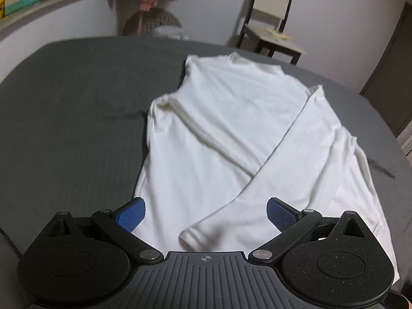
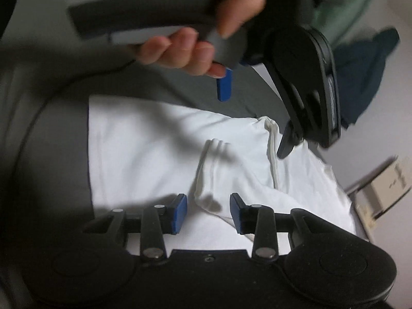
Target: Fold clothes
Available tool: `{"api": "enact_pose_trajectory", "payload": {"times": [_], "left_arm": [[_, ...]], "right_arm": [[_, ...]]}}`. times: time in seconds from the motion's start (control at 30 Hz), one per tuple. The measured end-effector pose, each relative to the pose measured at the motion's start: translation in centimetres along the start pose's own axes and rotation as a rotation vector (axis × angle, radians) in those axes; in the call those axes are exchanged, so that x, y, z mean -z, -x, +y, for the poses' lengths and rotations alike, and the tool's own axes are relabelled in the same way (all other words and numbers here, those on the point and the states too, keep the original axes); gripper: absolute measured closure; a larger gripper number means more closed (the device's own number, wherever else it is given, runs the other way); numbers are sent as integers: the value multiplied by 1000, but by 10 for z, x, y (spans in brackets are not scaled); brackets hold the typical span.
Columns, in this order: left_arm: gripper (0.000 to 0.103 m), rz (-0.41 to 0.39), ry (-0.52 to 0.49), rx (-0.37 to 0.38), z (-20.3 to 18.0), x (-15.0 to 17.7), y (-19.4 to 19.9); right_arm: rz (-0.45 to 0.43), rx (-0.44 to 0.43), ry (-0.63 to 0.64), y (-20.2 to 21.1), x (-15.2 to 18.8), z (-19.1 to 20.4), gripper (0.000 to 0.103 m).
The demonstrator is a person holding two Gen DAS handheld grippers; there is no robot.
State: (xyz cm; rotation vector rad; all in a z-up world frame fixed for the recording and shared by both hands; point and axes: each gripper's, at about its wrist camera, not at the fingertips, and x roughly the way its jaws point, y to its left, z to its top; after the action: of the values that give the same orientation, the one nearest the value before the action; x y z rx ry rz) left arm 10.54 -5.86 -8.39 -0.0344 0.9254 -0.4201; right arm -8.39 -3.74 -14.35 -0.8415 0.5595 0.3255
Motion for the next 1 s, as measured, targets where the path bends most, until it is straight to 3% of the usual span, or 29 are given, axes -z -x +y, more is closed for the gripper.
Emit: {"api": "enact_pose_trajectory", "payload": {"times": [0.1, 0.17, 0.33, 0.4, 0.57, 0.73, 0.8, 0.93, 1.0], "left_arm": [[1, 8, 33, -7, 4, 2, -6], [5, 6, 47, -9, 5, 3, -8], [39, 13, 62, -17, 9, 5, -9], [41, 10, 68, -29, 11, 5, -8], [40, -2, 87, -7, 17, 2, 0], [40, 39, 45, -31, 11, 5, -4], [40, 26, 56, -2, 11, 4, -3], [8, -21, 53, 43, 6, 1, -4], [8, -52, 21, 36, 2, 2, -3]], "right_arm": [[-4, 20, 18, -7, -1, 3, 76], [3, 22, 13, -12, -4, 3, 96], [-53, 27, -90, 8, -7, -7, 96], [-77, 24, -155, 19, -11, -16, 96], [-85, -21, -299, 30, -16, -34, 96], [-6, -76, -243, 16, -15, -18, 96], [15, -84, -238, 14, -11, -13, 96], [29, -80, -217, 18, -4, -9, 96], [33, -77, -203, 19, -1, -7, 95]]}}
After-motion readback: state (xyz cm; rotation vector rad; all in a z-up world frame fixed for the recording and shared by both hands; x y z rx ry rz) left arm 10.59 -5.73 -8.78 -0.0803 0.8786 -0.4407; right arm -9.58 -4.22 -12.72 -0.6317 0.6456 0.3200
